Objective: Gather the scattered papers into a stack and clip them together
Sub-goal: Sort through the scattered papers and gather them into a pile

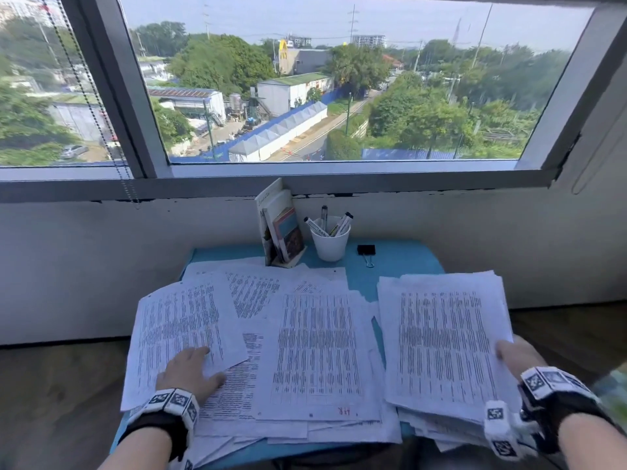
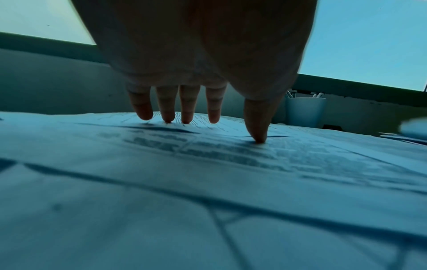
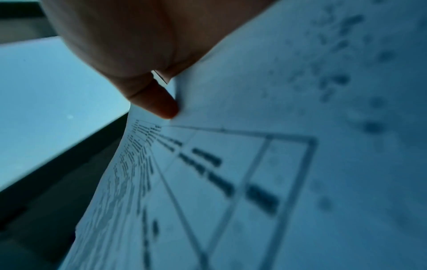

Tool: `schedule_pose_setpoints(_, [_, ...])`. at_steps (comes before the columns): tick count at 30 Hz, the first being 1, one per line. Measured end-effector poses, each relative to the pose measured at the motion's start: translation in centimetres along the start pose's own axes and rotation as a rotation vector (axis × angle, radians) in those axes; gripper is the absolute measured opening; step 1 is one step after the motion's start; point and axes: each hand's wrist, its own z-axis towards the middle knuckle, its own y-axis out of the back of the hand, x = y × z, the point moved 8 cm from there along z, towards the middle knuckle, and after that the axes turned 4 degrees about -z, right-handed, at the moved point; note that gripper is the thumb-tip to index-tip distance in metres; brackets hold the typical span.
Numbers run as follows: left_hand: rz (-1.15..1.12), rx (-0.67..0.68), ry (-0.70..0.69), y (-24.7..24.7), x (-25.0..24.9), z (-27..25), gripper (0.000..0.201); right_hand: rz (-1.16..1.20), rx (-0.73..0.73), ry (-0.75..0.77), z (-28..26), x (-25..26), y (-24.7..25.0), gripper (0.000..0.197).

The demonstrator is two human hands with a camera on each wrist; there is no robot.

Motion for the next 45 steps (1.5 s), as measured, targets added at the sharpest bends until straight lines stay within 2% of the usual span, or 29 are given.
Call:
schedule_pose_setpoints(5, [-0.004,-0.036,-0.069,-0.1,-2.2,-0.2,0.069,-0.187,0.017,-0.015,0.8,-1.6,-1.9,0.037])
schedule_pose_setpoints(8, [0.015,0.018,-0.131,-0.3,-3.8,-0.3,0.065,-0.205,-0.025,-0.032,0.4,-1.8,-2.2,0.053])
schedule_pose_setpoints(13, [0.082,0.04,-0.16,0.0,-5.4,-0.3,0.061,-0.252,-0.111,-0.034,0.1,-2.2,-1.5,0.064])
schedule_pose_setpoints(15, [0.122,0.039,-0.174,0.2,-5.8,-0.4,0.061,-0.256,-0.158,-0.042,-0.6,-1.9,-0.9,0.062])
schedule_pose_setpoints(17, [0.152,0.037,-0.182,0.4,-6.0,-0.5,0.061,-0.281,-0.19,-0.004,-2.0,-0.2,-0.9,0.061])
schedule_pose_setpoints(19, [0.202,0.041,-0.199,0.4,-6.1,-0.4,0.058,-0.292,-0.189,0.117,-4.2,2.8,-2.2,0.059])
schedule_pose_setpoints(22, [0.328,0.053,-0.239,0.7,-6.6,-0.8,0.043,-0.3,-0.091,0.342,-8.8,6.7,-6.7,0.054])
schedule_pose_setpoints(25, [0.376,0.031,-0.262,0.6,-6.7,-0.8,0.035,-0.221,0.137,0.559,-14.2,9.7,-12.5,0.048])
schedule_pose_setpoints(27, [0.358,0.018,-0.26,0.6,-6.8,-0.8,0.04,-0.186,0.308,0.682,-17.0,11.7,-16.4,0.044])
schedule_pose_setpoints(29, [0.323,0.027,-0.246,0.2,-6.7,-0.6,0.053,-0.199,0.411,0.753,-18.6,13.2,-19.7,0.043])
schedule_pose_setpoints(31, [0.281,0.059,-0.221,-0.4,-6.7,-0.4,0.062,-0.23,0.459,0.728,-18.7,13.7,-21.6,0.045])
schedule_pose_setpoints(34, [0.184,0.057,-0.195,-0.8,-6.8,0.0,0.062,-0.249,0.464,0.651,-17.7,13.7,-22.4,0.045])
schedule_pose_setpoints(38, [0.17,0.025,-0.218,-0.4,-7.3,0.2,0.054,-0.234,0.452,0.633,-16.8,13.2,-22.6,0.043])
schedule_pose_setpoints(45, [0.32,0.004,-0.303,-1.1,-9.4,-0.2,0.032,-0.23,0.42,0.659,-17.3,13.0,-22.4,0.044])
